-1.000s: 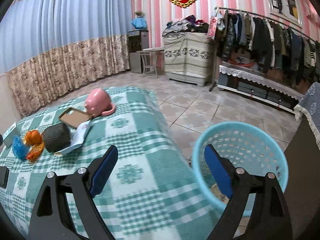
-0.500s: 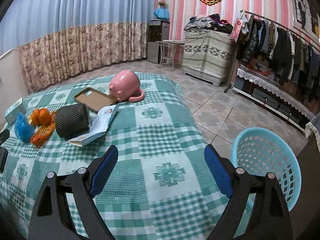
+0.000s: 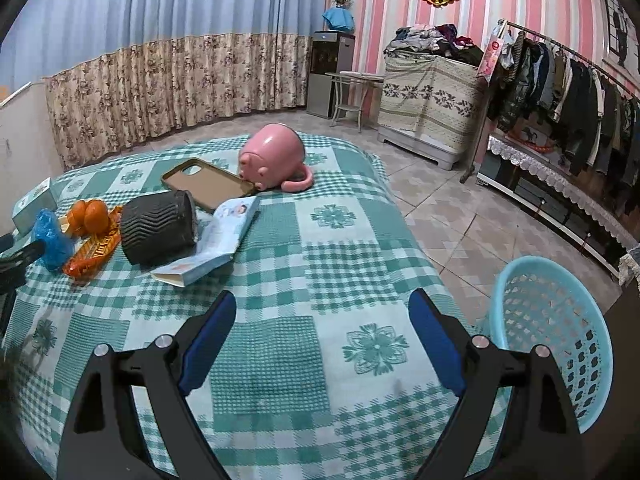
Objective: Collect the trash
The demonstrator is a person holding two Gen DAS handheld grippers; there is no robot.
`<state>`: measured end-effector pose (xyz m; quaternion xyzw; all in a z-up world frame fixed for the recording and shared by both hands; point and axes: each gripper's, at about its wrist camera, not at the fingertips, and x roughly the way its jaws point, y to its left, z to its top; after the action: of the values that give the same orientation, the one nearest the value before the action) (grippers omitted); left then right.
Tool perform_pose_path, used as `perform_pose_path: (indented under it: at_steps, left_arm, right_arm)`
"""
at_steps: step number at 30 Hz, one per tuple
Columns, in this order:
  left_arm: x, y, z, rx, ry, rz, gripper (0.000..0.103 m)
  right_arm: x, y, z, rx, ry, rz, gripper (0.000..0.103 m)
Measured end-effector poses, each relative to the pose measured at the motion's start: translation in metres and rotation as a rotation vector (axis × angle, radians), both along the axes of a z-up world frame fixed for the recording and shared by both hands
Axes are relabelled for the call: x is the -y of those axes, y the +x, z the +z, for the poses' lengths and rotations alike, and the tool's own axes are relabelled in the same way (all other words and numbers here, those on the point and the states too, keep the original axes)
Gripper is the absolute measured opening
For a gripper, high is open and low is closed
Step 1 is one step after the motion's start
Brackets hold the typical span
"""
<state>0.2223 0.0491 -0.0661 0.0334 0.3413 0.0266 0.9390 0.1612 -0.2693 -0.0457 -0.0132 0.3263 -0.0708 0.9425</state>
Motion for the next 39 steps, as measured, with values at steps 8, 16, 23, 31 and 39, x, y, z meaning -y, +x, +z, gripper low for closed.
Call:
perform_pose_path:
  at_steps: [8, 16, 23, 31, 39]
  left_arm:
    - [-0.003, 0.008, -0.010, -0.034, -0.002, -0.021, 0.026]
    - [-0.027, -0.017, 0.002, 0.033, -0.013, 0.044, 0.024]
    - [-0.039, -0.015, 0.010, 0.039, -0.018, 0.038, 0.024]
    - [-0.038, -0.012, 0.014, 0.045, -0.010, 0.036, 0.024]
    - [-0.026, -0.021, 0.027, 0.068, -0.003, 0.028, 0.024]
  right_arm:
    - [-0.039, 0.008, -0.002, -0.001, 0.002, 0.088, 0.087]
    - [-0.073, 0.033, -0.015, -0.044, -0.006, 0.124, 0.086]
    - [-0.085, 0.056, -0.028, -0.083, 0.057, 0.109, 0.086]
    - [-0.086, 0.074, -0.042, -0.146, 0.085, 0.118, 0.056]
    - [-0.071, 0.055, -0.021, -0.088, 0.085, 0.142, 0.018]
